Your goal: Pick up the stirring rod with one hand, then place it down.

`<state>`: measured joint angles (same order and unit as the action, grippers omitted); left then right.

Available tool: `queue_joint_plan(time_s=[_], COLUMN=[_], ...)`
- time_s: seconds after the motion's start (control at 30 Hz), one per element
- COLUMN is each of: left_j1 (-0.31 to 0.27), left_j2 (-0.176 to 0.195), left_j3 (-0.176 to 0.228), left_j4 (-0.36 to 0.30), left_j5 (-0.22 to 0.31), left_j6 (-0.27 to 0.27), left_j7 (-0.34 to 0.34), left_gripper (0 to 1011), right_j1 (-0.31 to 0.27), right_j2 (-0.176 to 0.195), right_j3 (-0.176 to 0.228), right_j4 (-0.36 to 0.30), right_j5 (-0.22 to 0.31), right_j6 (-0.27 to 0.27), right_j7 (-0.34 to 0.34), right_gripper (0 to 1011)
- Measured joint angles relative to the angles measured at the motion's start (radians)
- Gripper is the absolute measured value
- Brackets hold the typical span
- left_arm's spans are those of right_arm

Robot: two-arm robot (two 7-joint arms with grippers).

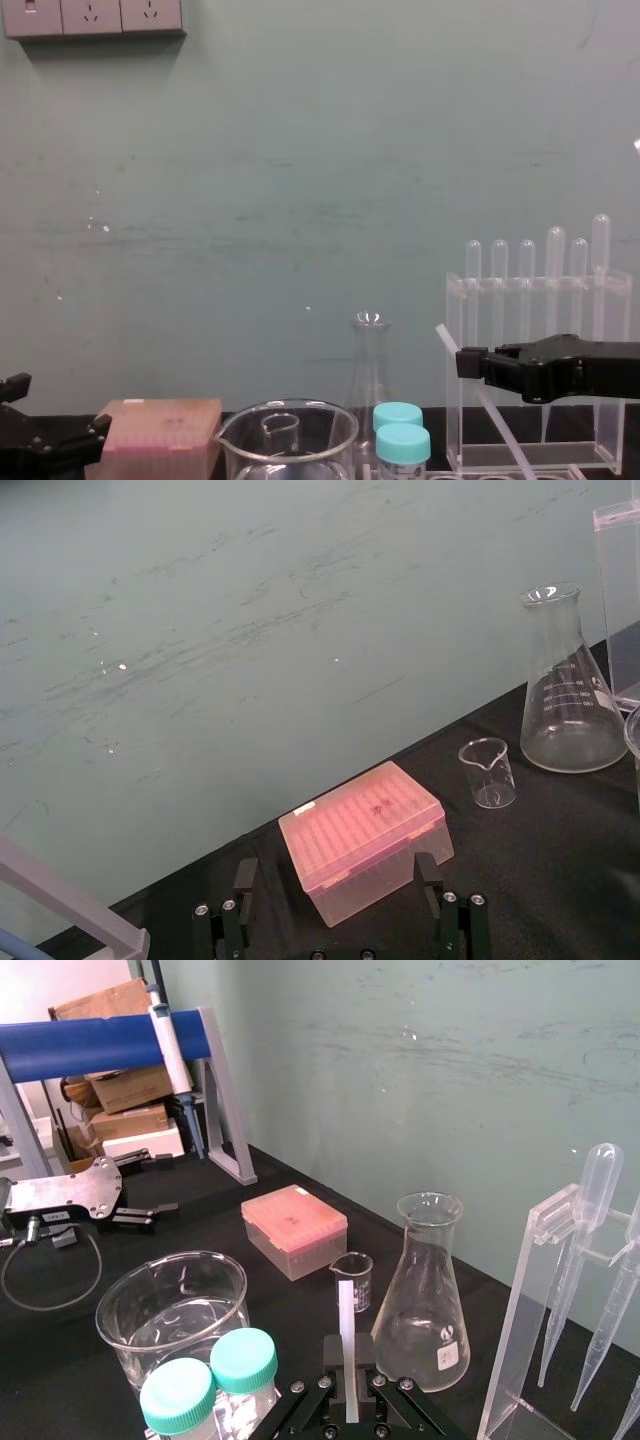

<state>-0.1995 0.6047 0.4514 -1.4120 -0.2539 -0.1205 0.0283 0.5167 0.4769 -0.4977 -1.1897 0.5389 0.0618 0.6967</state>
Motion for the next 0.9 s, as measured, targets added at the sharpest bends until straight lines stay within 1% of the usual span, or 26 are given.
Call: queue_joint_plan(time_s=[0.27, 0.43, 0.53, 0.63, 0.67, 0.7, 0.8, 0.9], left_j1=[0.0, 0.0, 0.0, 0.0, 0.0, 0.0, 0.0, 0.0], left_j2=[0.0, 0.0, 0.0, 0.0, 0.0, 0.0, 0.0, 0.0], left_j3=[0.0, 0.0, 0.0, 0.0, 0.0, 0.0, 0.0, 0.0], left_j4=[0.0, 0.0, 0.0, 0.0, 0.0, 0.0, 0.0, 0.0], left_j5=[0.0, 0.0, 0.0, 0.0, 0.0, 0.0, 0.0, 0.0], left_j6=[0.0, 0.0, 0.0, 0.0, 0.0, 0.0, 0.0, 0.0], left_j7=[0.0, 0.0, 0.0, 0.0, 0.0, 0.0, 0.0, 0.0], left_gripper=[1000, 1000, 1000, 1000, 1000, 1000, 1000, 1000], right_j1=[0.0, -0.005, -0.007, -0.011, -0.015, -0.015, -0.024, -0.03], right_j2=[0.0, 0.0, -0.001, -0.003, -0.004, -0.004, -0.007, -0.008], right_j3=[0.0, 0.003, 0.012, 0.022, 0.029, 0.029, 0.049, 0.06], right_j4=[0.0, -0.002, -0.002, -0.003, -0.008, -0.008, -0.021, -0.034], right_j5=[0.0, 0.0, 0.014, 0.038, 0.05, 0.05, 0.081, 0.096], right_j6=[0.0, -0.017, -0.025, -0.037, -0.049, -0.049, -0.085, -0.112], right_j7=[0.0, -0.008, -0.004, 0.008, 0.013, 0.013, 0.028, 0.034], right_gripper=[61, 61, 61, 61, 61, 61, 61, 61])
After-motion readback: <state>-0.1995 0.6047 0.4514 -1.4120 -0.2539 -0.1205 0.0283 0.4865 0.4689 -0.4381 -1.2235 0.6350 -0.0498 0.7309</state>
